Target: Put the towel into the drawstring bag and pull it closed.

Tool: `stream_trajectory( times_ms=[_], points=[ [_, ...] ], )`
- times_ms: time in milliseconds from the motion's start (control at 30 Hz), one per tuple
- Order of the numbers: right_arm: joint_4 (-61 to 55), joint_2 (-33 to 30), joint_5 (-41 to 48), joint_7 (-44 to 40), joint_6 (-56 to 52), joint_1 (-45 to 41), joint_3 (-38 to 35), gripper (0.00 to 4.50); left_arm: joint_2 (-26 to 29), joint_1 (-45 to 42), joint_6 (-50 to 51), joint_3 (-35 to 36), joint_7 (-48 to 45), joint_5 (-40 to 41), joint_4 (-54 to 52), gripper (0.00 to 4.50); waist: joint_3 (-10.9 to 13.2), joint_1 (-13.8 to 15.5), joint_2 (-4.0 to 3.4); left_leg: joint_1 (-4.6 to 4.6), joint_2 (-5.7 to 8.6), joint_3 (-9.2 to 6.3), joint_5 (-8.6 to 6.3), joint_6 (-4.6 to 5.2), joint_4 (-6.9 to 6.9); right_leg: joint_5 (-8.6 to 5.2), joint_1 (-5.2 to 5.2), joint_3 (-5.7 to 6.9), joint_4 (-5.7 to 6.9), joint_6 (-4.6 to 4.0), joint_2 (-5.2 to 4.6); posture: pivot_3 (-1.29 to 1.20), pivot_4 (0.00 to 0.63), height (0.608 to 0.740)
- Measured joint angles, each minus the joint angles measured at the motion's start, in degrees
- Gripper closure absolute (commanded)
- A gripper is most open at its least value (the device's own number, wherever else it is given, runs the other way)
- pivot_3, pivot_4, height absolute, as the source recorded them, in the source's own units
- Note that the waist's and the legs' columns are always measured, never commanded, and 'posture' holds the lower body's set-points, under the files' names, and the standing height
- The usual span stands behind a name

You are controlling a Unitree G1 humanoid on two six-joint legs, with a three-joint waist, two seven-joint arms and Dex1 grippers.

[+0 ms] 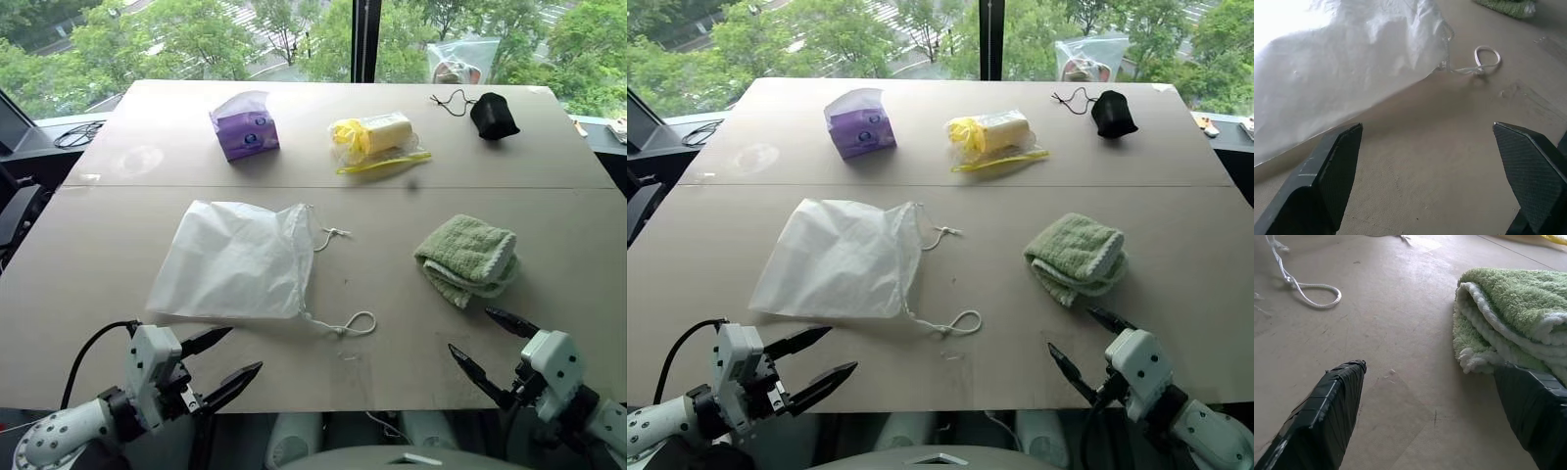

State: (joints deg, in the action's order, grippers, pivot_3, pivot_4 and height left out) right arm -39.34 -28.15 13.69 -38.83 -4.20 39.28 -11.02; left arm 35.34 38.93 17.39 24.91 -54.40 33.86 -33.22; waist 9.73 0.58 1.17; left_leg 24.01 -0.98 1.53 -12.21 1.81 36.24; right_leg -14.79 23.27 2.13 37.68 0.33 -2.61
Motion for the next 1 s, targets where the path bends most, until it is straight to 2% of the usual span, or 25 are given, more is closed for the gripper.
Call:
stream_trajectory(
  times_ms=[100,167,233,367,433,533,667,733,767,833,1000],
  points=[
    [-0.03,-1.11,0.47,-0.99,0.0,-1.78,0.53,0.0,-0.57,-1.54,1.19,-0.11,2.08,0.84,-0.35,0.11,0.03,0.0,-0.03,-0.03,0.0,0.03,0.0,0.0,0.01,0.0,-0.02,0.0,0.0,0.01,0.0,0.0,0.15,0.74],
    [-0.79,-4.54,2.68,-4.46,0.36,-9.63,2.22,0.0,-2.69,-10.66,6.41,-0.93,11.25,6.35,-3.99,0.11,0.18,0.18,0.04,-0.04,-0.01,-0.03,0.01,0.02,0.26,0.02,-0.06,0.09,0.22,0.03,0.0,0.0,0.15,0.74],
    [-3.41,-5.76,4.96,-5.51,0.48,-13.61,2.29,0.0,-2.84,-15.18,10.12,-0.99,17.58,9.98,-8.6,0.11,0.11,0.28,0.18,-0.22,-0.05,-0.1,0.02,0.02,0.33,0.03,-0.33,0.23,0.22,0.04,0.03,0.0,0.15,0.74],
    [-4.56,-6.57,9.18,-5.52,-3.47,-19.72,3.5,0.0,0.19,-23.8,22.79,-3.96,30.75,12.88,-11.1,0.11,0.15,0.33,0.14,-0.28,-0.05,-0.12,0.17,0.28,0.33,0.02,-0.53,0.3,0.21,0.06,0.09,0.0,0.15,0.74],
    [-4.59,-8.01,10.28,-4.93,-6.45,-23.12,3.66,0.0,0.97,-31.14,29.79,-6.29,36.86,14.85,-10.44,0.11,0.15,0.44,0.15,-0.26,-0.04,-0.13,0.18,0.28,0.38,0.03,-0.54,0.31,0.22,0.08,0.13,0.0,0.15,0.74],
    [-4.54,-8.84,8.94,-2.07,-10.05,-27.36,3.92,0.0,-0.61,-42.46,38.11,-11.91,45.5,14.81,-8.2,0.11,0.15,0.52,0.21,-0.21,0.0,-0.12,0.18,0.28,0.47,0.17,-0.56,0.29,0.23,0.3,0.19,0.0,0.15,0.74],
    [-4.48,-8.96,8.32,-1.42,-11.68,-28.72,4.79,0.0,-6.35,-51.11,45.44,-17.03,54.47,13.29,-5.78,0.11,0.15,0.47,0.27,-0.19,0.01,-0.12,0.18,0.28,0.49,0.18,-0.57,0.24,0.25,0.31,0.22,0.0,0.15,0.74],
    [-4.46,-8.96,7.83,-0.96,-11.86,-28.93,5.17,0.0,-6.64,-54.01,49.3,-19.85,57.97,10.47,-4.4,0.11,0.15,0.32,0.27,-0.23,0.0,-0.12,0.18,0.27,0.48,0.18,-0.57,0.2,0.28,0.31,0.26,0.0,0.15,0.74],
    [-4.46,-8.96,7.64,-0.82,-11.9,-29.08,5.42,0.0,-6.64,-55.3,51.19,-21.2,59.67,8.6,-3.4,0.62,0.15,0.29,0.27,-0.23,-0.01,-0.12,0.18,0.27,0.48,0.18,-0.57,0.2,0.29,0.31,0.29,0.0,0.15,0.74],
    [-4.43,-8.96,7.24,-0.7,-11.96,-29.12,5.55,0.0,-7.13,-56.76,53.62,-22.59,61.92,5.96,-1.84,1.35,0.15,0.25,0.27,-0.24,-0.04,-0.12,0.18,0.27,0.48,0.17,-0.57,0.19,0.29,0.31,0.33,0.0,0.15,0.74],
    [-3.65,-8.96,7.17,-0.6,-12.55,-29.56,5.52,0.0,-4.62,-57.81,55.14,-25.38,59.88,1.9,-1.58,4.0,0.16,0.26,0.28,-0.24,-0.04,-0.11,0.18,0.25,0.48,0.18,-0.56,0.17,0.28,0.27,0.29,0.0,0.15,0.74]
  ],
)
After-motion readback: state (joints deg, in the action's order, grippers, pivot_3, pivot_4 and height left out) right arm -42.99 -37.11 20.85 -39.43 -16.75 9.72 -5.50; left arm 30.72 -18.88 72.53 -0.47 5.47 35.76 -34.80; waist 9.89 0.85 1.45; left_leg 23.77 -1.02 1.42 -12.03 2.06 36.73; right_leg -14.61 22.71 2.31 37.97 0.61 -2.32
